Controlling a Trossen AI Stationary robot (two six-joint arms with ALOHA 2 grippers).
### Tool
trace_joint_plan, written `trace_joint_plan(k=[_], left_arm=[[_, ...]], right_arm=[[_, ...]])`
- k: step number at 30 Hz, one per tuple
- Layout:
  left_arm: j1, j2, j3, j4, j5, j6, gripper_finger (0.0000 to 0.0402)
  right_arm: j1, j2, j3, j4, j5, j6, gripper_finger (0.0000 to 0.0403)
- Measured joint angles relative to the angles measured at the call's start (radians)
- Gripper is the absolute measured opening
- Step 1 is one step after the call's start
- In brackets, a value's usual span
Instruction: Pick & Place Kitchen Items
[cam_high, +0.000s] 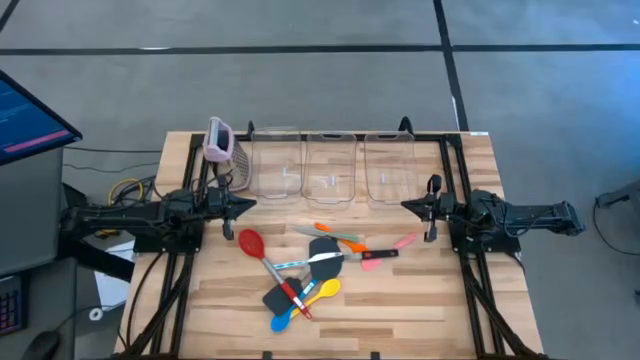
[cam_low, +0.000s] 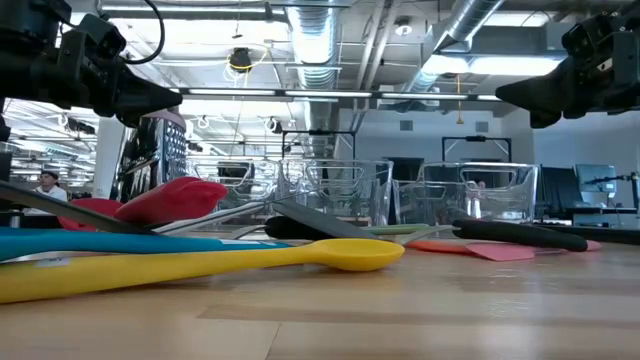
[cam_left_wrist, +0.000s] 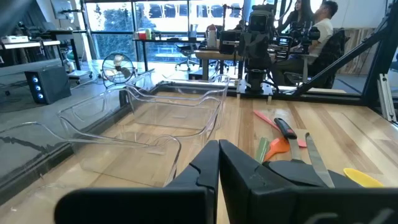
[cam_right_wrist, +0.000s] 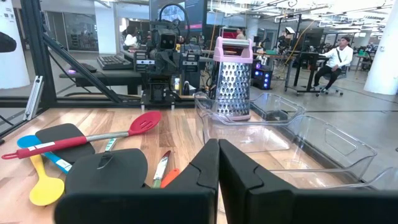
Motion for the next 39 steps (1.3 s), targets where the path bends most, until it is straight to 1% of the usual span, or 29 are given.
trace_joint_plan(k=[5,6,8,10,12,39], left_arm=[[0.000,0.000,0.000,0.000,-0.002,0.000,0.0002],[0.000,0.000,0.000,0.000,-0.023,0.001,0.0002],[0.000,0.007,0.000,0.001,-0.119,0.008,0.0002],[0.000,0.012,0.000,-0.002,-0.191,0.008,0.0002],[0.000,0.011,0.000,0.001,-0.218,0.008,0.0002],[0.000,0.011,0.000,0.016,-0.218,0.004,0.0002]], right_arm=[[0.000,0.000,0.000,0.000,0.000,0.000,0.0000],[0.000,0.000,0.000,0.000,0.000,0.000,0.0000],[0.000,0.000,0.000,0.000,0.000,0.000,0.0000],[0.000,0.000,0.000,0.000,0.000,0.000,0.0000],[0.000,0.000,0.000,0.000,0.000,0.000,0.0000],[0.000,0.000,0.000,0.000,0.000,0.000,0.0000]])
